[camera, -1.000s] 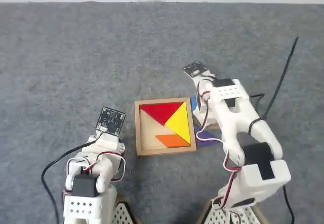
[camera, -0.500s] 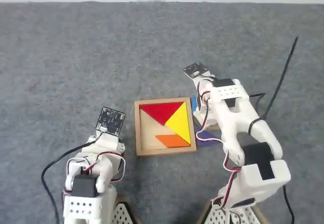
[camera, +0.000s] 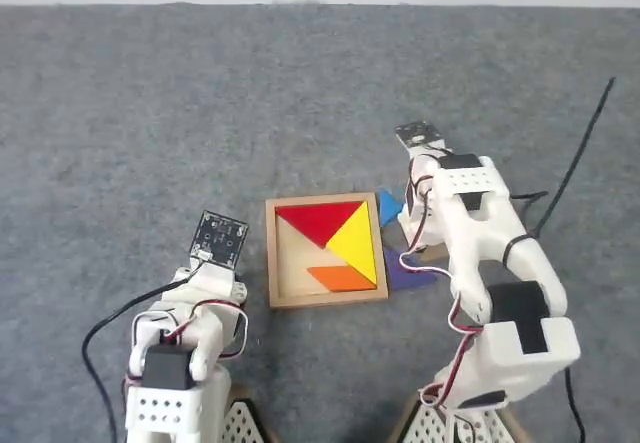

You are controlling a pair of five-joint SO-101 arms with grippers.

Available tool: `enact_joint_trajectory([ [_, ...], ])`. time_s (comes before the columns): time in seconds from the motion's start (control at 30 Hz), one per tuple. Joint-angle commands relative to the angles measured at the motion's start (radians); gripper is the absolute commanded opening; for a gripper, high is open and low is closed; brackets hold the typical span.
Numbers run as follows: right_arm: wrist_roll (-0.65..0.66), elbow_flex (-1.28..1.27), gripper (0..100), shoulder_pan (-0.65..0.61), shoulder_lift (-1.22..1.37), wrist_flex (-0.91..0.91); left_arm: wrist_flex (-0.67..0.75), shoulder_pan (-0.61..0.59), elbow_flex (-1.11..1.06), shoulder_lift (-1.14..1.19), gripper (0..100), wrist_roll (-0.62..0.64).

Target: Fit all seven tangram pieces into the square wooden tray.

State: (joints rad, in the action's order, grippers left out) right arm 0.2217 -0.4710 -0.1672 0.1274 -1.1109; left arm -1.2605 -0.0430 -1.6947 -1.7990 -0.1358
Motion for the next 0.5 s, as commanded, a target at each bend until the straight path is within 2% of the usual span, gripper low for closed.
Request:
enact_joint_trajectory([
  [0.0, 0.054, 0.057, 23.5, 0.012, -0.016, -0.022, -0.006, -0.005, 0.012, -0.025, 1, 0.008],
  [0.3, 0.066, 0.058, 23.5, 0.015, -0.015, -0.076, -0.006, -0.005, 0.012, -0.025, 1, 0.008],
  [0.47, -0.183, 0.083, 23.2, 0.088, -0.016, -0.113, -0.006, -0.005, 0.012, -0.025, 1, 0.008],
])
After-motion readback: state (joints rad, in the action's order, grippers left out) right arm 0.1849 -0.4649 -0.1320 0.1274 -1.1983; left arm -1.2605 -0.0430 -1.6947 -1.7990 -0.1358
